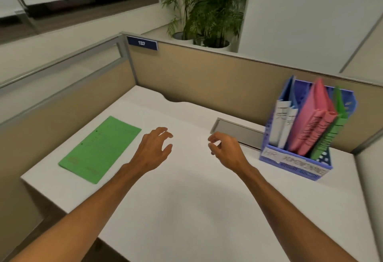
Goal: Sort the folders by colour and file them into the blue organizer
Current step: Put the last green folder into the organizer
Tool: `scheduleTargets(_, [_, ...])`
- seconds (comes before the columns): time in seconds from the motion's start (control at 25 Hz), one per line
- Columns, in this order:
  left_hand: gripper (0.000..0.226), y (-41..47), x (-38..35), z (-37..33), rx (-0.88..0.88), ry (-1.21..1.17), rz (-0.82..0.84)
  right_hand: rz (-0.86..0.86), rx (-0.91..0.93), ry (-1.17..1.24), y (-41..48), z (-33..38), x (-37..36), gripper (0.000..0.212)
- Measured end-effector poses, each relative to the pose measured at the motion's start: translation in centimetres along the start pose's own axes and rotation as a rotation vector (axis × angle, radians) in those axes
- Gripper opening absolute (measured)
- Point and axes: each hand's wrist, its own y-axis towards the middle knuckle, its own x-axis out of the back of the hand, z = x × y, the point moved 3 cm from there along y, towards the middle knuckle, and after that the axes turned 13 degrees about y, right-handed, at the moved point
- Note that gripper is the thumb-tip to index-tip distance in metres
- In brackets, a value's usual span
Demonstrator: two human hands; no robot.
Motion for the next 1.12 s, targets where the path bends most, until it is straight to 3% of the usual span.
scheduleTargets(0.28, [0.031, -1.0, 0.6, 21.0, 0.109, -0.067, 0.124, 0.082, -0.097, 0.096, 7.0, 6.2, -16.5, 0.015])
scheduleTargets(0.56, [0.046, -1.5, -3.0, 36.0, 0.276, -0.112, 0.372, 0.122, -0.221, 0.192, 12.3, 8.2, -29.5, 0.01])
scheduleTargets(0.68, [0.057, -1.4, -5.6, 40.7, 0.401, -0.152, 0.461, 0.159, -0.315, 0.261, 14.5, 7.7, -34.4, 0.009])
scheduleTargets(0.92, [0.08, 0.3, -11.0, 47.9, 0.642, -0.247, 0.574, 0.146, -0.796, 0.632, 16.6, 4.0, -42.5, 0.031])
scheduleTargets(1.12, [0.07, 1.4, -13.1, 50.3, 0.686, -0.243, 0.607, 0.051, -0.945, 0.735, 17.6, 3.3, -45.5, 0.035])
